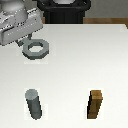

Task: Put the loop with the handle onto the peg.

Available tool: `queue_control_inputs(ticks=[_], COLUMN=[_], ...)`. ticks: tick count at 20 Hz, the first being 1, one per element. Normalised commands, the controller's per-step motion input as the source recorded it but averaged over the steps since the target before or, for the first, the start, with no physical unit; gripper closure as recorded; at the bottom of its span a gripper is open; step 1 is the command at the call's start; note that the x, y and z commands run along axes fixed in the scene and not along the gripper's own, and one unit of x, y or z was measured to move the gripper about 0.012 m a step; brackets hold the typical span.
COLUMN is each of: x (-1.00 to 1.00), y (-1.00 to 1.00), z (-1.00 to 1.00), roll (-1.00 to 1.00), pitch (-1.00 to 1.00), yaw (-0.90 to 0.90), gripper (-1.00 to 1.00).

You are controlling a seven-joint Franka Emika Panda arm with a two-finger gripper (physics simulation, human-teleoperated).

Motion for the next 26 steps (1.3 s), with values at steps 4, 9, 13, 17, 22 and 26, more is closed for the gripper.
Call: queue_control_inputs(ticks=[4,9,13,17,22,26], x=[0.75,0.00,0.75,1.00,0.80,0.00], y=[0.00,0.00,0.00,0.00,0.00,0.00], z=[0.12,0.80,0.00,0.00,0.23,0.00], roll=[0.00,0.00,0.00,0.00,0.00,0.00], pitch=[0.00,0.00,0.00,0.00,0.00,0.00], yaw=[0.00,0.00,0.00,0.00,0.00,0.00], gripper=[1.00,1.00,1.00,1.00,1.00,1.00])
